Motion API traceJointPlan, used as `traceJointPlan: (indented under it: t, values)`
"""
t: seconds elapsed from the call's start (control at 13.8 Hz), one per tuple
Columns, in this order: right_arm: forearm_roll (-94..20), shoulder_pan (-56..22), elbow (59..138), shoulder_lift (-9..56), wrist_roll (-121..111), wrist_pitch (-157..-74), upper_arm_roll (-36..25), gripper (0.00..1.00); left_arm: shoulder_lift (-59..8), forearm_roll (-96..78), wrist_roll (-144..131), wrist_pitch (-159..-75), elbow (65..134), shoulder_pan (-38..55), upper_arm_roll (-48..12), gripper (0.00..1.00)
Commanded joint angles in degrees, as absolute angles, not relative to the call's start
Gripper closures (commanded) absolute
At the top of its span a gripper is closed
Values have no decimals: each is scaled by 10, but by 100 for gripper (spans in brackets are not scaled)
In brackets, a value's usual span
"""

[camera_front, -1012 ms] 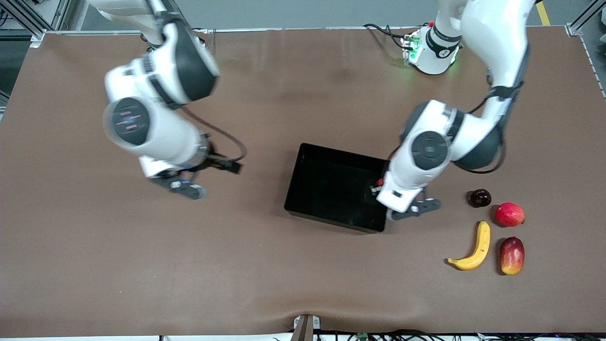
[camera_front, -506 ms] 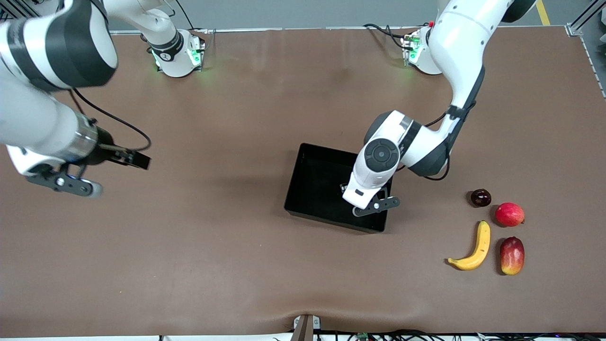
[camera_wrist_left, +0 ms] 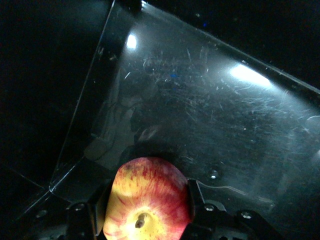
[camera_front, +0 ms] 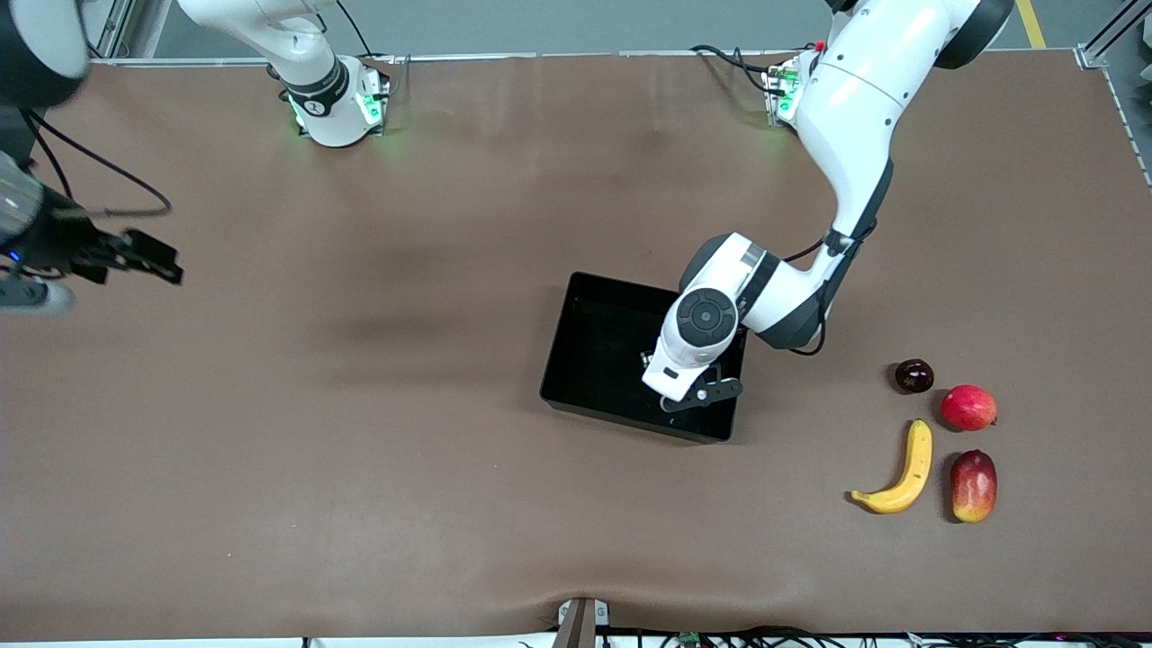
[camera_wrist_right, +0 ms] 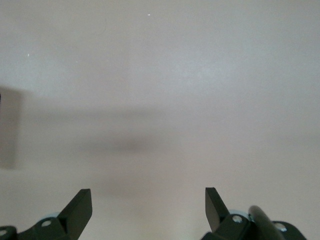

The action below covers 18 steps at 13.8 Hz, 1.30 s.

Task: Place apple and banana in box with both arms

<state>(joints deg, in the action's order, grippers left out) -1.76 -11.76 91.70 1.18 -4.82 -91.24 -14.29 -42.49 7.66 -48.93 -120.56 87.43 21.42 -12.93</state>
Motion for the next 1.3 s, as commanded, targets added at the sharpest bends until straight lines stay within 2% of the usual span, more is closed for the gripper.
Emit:
traceJointPlan:
  t: [0.0, 0.07, 0.43, 0.65, 0.72, 0.87, 1.23]
  values:
    - [-8, -61, 945, -22, -167, -904, -135, 0, -425, 88, -494, -1212, 875, 219, -126, 38]
    - [-8, -59, 944, -22, -172, -897, -135, 0, -420, 88, -495, -1212, 872, 219, -126, 0]
    - [-10, -59, 913, -15, -132, -896, -134, 0, -355, 87, -483, -1204, 828, 199, -121, 0]
    - [-9, -69, 916, -18, -122, -883, -130, 0, -324, 86, -406, -1201, 821, 144, -122, 0]
    - [-8, -71, 918, -17, -122, -883, -129, 0, -322, 87, -378, -1201, 821, 128, -121, 0]
    - [-5, -10, 917, -18, -123, -883, -51, 0, -322, 87, -337, -1202, 821, 95, -121, 0]
    - [-4, 12, 917, -17, -124, -878, -42, 0, -351, 93, -224, -1222, 822, 27, -120, 0]
